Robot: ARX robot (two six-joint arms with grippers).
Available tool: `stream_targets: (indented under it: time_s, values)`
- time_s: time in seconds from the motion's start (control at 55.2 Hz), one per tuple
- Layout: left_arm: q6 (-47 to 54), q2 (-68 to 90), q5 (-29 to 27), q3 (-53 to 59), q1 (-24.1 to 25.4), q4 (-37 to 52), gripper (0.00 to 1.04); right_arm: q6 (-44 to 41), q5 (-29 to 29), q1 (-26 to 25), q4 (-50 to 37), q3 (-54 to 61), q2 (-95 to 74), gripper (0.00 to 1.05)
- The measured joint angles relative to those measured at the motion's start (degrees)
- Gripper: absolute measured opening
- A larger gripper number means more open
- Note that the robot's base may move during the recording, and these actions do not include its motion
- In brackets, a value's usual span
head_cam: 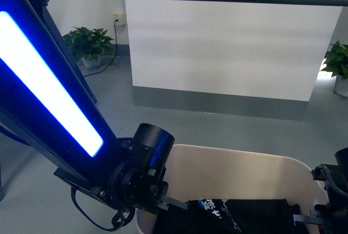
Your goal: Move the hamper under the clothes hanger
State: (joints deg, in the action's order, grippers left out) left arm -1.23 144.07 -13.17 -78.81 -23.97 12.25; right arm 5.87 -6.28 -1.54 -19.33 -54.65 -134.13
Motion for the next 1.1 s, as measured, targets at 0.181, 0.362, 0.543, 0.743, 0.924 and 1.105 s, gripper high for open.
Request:
stream_targets:
  time_s: [0.181,0.362,0.543,0.743,0.924,1.105]
  values:
    - [-0.2,1.5,-0.3,-1.3,0.0,-0.7,0.04,0.0,-0.1,0.0,-0.1,-0.7,-0.9,0.03]
    - [-0.4,2.4,-0.3,-2.0,-0.1,-1.2,0.04,0.0,-0.1,0.0,-0.3,-1.0,-1.7,0.03]
    - [-0.4,3.0,-0.5,-2.6,-0.2,-2.0,0.04,0.2,-0.2,0.1,-0.3,-1.2,-2.4,0.03]
    - [-0.4,3.5,-0.9,-3.8,-0.5,-2.5,0.04,0.4,-0.2,0.0,-0.6,-1.8,-3.1,0.03]
    - [-0.4,3.9,-1.3,-4.3,-0.8,-2.7,0.04,0.4,-0.2,-0.2,-0.7,-1.9,-3.5,0.03]
    - [-0.4,4.5,-1.7,-5.0,-1.1,-3.1,0.04,0.4,-0.1,-0.7,-1.0,-2.1,-4.2,0.03]
